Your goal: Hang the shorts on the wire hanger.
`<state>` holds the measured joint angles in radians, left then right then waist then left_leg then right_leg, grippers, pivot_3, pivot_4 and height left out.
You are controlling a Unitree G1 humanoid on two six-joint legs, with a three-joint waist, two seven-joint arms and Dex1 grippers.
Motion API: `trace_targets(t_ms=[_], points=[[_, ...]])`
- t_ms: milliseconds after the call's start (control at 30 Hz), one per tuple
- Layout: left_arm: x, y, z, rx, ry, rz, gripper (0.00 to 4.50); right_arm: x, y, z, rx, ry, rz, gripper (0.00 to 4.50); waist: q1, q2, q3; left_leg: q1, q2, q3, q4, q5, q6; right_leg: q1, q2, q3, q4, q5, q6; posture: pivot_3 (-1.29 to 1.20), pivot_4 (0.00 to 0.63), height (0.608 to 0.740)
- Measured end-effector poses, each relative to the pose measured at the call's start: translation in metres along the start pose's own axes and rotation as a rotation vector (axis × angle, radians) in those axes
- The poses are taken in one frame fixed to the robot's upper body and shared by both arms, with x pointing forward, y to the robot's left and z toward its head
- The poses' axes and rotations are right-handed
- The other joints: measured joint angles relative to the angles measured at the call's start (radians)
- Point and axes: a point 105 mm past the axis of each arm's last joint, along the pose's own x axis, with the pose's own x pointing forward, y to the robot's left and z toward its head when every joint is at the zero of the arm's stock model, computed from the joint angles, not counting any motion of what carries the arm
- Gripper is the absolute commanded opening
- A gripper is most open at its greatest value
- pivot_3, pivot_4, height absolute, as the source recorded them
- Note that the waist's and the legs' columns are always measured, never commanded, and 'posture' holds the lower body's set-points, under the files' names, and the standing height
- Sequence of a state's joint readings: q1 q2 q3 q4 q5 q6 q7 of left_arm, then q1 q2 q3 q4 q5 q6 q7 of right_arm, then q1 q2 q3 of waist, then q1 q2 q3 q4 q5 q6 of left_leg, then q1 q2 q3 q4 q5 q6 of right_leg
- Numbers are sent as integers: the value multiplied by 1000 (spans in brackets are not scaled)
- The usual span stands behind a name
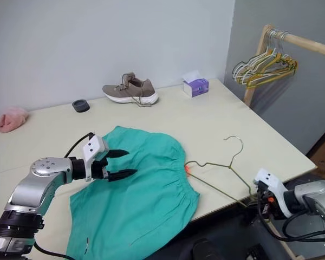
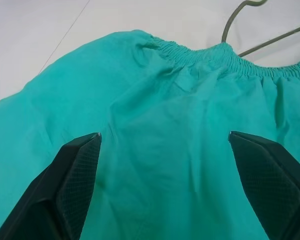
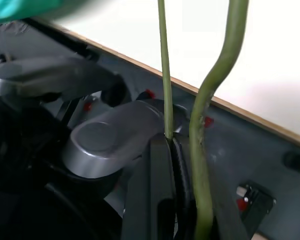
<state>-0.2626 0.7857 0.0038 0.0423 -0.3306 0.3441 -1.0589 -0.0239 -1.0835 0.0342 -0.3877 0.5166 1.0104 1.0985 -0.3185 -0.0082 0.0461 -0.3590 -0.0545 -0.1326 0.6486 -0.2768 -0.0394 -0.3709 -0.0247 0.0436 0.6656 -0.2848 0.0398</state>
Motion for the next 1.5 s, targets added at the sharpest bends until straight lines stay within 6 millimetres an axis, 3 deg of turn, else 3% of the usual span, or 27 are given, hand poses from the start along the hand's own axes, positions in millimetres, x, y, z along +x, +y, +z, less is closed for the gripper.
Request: trace_targets(t_ms=[300,400,500,767,1000,1100,1367,1500], points=[[-6,11,-6,10,6,64,4302,1,11,31,-142,-37,29,0,3,0,0,0,0,0,0,0,0,0,0,0,0,0,0,-371,0,740],[-7,16,-5,19,1,82,4302,12,13,33,-140,-40,49,0,7,-1,-1,-1,0,-1,0,0,0,0,0,0,-1,0,0,-364,0,740],[-5,16,-5,30,-3,89,4302,21,9,28,-66,-28,51,0,12,-1,-1,-1,-1,0,1,0,0,0,-1,0,-1,0,1,-359,0,740],[-5,16,-6,38,-3,97,4302,18,-3,15,207,15,81,0,14,-1,-1,-1,-1,-1,1,0,0,-1,-1,0,0,0,0,-348,0,740],[-5,15,-9,38,4,99,4302,-10,-18,11,253,11,52,0,17,0,-2,-2,-1,-1,1,0,0,-1,-1,-1,0,0,1,-341,0,740],[-5,15,-10,36,5,100,4302,-12,-28,10,298,-17,31,0,17,-1,-2,-2,-1,-1,1,0,0,-1,-1,0,0,1,1,-339,0,740],[-4,14,-8,32,-5,97,4302,11,-43,21,333,-53,-3,0,12,0,-3,-1,-1,0,2,0,0,-1,-1,0,2,1,1,-336,0,740],[-2,8,-3,33,-31,63,4302,23,-40,26,343,-45,23,0,15,0,-3,-2,-1,-1,3,0,0,-1,-1,0,1,1,1,-330,0,740]])
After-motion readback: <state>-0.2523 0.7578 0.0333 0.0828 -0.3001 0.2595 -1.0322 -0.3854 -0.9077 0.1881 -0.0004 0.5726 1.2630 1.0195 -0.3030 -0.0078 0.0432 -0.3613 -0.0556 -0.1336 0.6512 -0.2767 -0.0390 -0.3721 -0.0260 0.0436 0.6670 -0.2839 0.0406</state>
